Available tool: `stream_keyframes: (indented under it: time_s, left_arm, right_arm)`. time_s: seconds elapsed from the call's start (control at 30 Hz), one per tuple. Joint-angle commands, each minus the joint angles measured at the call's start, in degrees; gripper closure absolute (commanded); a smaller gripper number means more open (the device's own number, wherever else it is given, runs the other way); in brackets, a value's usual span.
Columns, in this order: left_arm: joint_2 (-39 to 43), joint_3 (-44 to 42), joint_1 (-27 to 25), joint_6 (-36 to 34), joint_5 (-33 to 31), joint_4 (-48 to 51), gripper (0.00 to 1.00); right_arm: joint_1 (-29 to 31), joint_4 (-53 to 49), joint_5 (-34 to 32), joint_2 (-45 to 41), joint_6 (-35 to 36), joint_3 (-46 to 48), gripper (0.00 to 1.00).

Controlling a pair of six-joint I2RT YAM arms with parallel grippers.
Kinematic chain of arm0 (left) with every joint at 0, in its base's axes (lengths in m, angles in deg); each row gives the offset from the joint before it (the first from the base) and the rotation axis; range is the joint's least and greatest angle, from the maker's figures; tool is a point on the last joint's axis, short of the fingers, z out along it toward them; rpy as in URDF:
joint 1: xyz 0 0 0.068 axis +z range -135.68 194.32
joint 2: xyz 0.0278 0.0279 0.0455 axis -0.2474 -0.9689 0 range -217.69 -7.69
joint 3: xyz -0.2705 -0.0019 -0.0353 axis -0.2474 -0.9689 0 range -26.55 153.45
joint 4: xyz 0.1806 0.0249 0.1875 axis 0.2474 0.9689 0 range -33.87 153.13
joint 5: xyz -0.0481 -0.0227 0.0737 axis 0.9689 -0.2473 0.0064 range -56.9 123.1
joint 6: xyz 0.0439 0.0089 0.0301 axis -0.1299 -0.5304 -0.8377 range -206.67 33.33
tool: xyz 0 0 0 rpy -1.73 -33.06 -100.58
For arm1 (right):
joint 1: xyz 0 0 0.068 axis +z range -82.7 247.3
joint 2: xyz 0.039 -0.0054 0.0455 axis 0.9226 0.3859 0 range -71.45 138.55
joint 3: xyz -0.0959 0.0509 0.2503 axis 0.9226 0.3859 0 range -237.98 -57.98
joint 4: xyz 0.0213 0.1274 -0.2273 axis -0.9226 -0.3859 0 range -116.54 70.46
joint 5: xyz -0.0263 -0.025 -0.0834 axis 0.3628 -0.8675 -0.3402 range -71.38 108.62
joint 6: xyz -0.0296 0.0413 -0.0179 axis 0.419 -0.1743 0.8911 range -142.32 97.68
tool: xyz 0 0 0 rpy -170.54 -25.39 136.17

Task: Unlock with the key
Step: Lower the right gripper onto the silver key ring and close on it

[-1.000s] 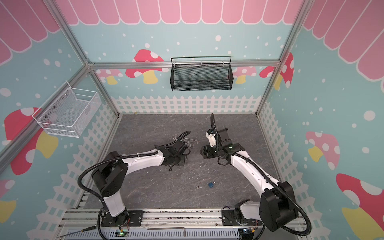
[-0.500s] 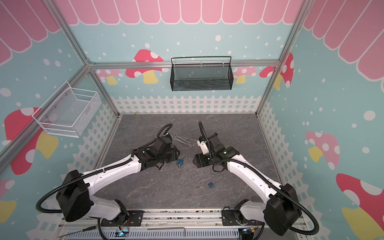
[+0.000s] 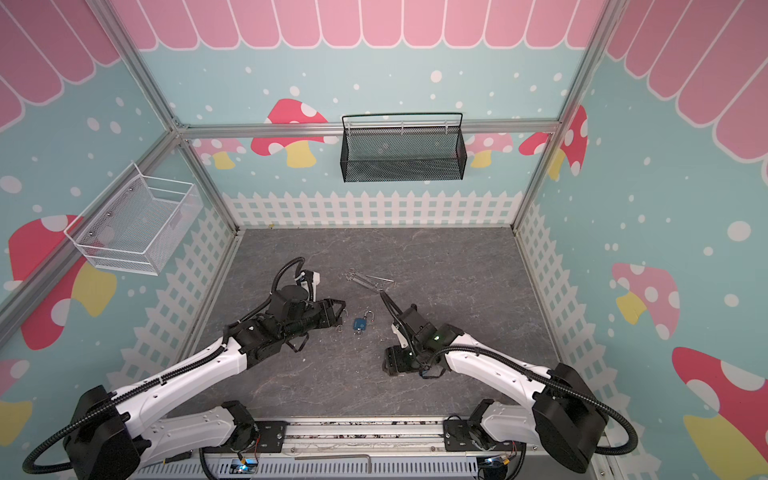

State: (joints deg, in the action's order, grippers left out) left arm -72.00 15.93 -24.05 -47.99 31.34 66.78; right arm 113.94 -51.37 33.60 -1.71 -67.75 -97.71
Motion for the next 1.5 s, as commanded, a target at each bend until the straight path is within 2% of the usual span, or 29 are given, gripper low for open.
stream_keyframes:
  time_s: [0.0, 0.23, 0.8, 1.17, 1.47]
  left_arm:
    - [1.2, -1.3, 0.3, 0.8, 1.1, -2.4, 0.51]
    - [1.0, -2.6, 0.3, 1.8, 1.2, -4.5, 0.51]
    - [0.3, -3.5, 1.0, 2.0, -2.3, -5.2, 0.51]
    - [0.6, -4.7, 2.9, 3.8, -4.3, -5.6, 0.51]
    - [2.5, -5.7, 3.6, 5.3, -7.0, -6.0, 0.51]
  right_arm:
    - [2.6, 2.6, 0.8, -1.7, -6.0, 2.1, 0.27]
    - [6.3, 6.3, 1.3, 1.6, -7.5, 4.5, 0.27]
    - [6.1, 8.7, -4.1, 12.0, -1.7, 1.5, 0.25]
    - [5.2, 6.9, -6.3, 23.2, 10.6, -9.8, 0.25]
    - [5.1, 3.0, -8.4, 22.6, 17.7, -12.9, 0.26]
